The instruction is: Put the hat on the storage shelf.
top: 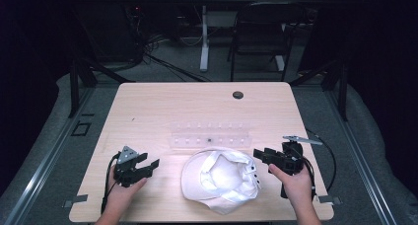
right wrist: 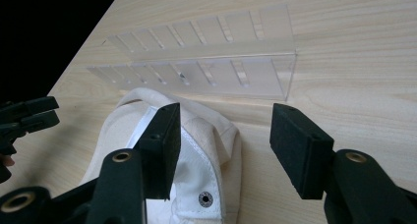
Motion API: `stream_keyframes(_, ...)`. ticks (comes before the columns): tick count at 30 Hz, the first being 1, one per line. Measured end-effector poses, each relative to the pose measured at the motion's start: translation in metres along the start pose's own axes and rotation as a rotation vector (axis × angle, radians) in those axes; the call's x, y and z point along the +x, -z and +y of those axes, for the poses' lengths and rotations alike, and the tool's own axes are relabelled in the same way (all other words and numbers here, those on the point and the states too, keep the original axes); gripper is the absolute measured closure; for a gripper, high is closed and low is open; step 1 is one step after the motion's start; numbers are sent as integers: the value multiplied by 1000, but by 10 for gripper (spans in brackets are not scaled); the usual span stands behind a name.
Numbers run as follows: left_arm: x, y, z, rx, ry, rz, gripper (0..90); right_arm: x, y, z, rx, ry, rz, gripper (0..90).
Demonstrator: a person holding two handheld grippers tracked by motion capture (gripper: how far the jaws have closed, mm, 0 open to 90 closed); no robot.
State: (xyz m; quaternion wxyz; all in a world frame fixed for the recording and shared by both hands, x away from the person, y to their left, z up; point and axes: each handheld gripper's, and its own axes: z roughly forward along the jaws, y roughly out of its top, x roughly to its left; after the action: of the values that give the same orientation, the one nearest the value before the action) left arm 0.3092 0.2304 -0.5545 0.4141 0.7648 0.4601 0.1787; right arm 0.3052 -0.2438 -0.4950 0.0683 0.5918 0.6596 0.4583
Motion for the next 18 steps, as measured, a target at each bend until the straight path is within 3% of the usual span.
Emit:
stream_keyframes(10,-2,1,0,9,-16,1,428,2,-5,-1,47,4,13,457)
stream_keyframes(18,-5,3,-2,11,-27,-5,428,13,-4,5,57,8,45,460)
